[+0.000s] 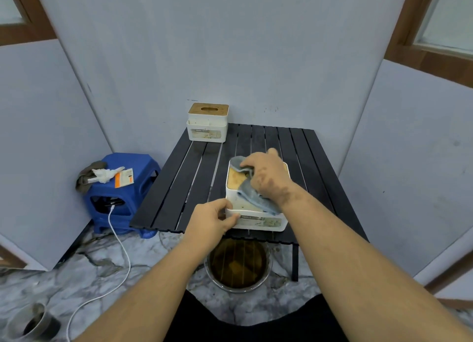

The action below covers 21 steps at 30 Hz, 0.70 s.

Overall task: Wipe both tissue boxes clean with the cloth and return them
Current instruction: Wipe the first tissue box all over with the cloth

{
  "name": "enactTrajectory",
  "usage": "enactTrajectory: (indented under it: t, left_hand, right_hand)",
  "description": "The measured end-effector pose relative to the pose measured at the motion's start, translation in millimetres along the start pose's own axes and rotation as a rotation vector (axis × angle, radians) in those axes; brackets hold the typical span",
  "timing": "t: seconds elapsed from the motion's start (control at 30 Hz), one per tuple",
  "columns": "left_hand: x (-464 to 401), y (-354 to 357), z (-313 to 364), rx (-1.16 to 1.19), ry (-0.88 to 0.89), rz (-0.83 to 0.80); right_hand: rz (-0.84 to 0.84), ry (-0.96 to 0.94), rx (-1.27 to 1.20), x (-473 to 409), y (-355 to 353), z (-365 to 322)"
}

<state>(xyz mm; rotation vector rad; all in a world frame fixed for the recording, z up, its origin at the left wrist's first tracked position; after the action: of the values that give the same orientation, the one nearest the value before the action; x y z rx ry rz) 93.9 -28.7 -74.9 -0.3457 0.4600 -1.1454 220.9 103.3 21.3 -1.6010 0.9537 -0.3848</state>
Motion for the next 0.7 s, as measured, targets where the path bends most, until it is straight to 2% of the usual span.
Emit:
enactTrajectory:
  t: [0.07, 0.13, 0.3, 0.37, 0.53, 0.7]
  left_hand:
    - [0, 0, -1, -0.005, -0.015, 0.004]
    - [0, 1, 1, -0.010, -0.036, 0.003]
    - [3, 3, 1, -0.023, -0.050, 0.027]
    - [4, 3, 1, -0.046, -0.047, 0.043]
    - [8, 5, 5, -0.026, -0.043, 0.063]
    - [10, 4, 5, -0.015, -0.059, 0.055]
  right_hand:
    - [-0.027, 0.118, 0.038, 5, -3, 26]
    - [0.021, 0.130, 0.053, 11, -2, 57]
    - [0.239, 0.030, -0.424, 65, 0, 88]
    - [0.301, 0.060, -0.547, 93, 8, 83]
    - [0.476, 0.077, -0.530, 134, 23, 68]
    - [0.554, 0.122, -0.505, 141, 15, 83]
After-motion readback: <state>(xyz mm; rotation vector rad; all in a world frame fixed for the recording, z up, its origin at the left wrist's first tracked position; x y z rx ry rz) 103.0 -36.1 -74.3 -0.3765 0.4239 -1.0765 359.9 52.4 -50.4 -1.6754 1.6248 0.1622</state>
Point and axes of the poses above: each hand's wrist, its own x-axis away from the middle knuckle, its own y-axis out of the palm, z = x × y, the point moved 2 cm from there along -x, towards the middle knuckle, and after that the axes turned 4 degrees about x, right-handed, at the moved point
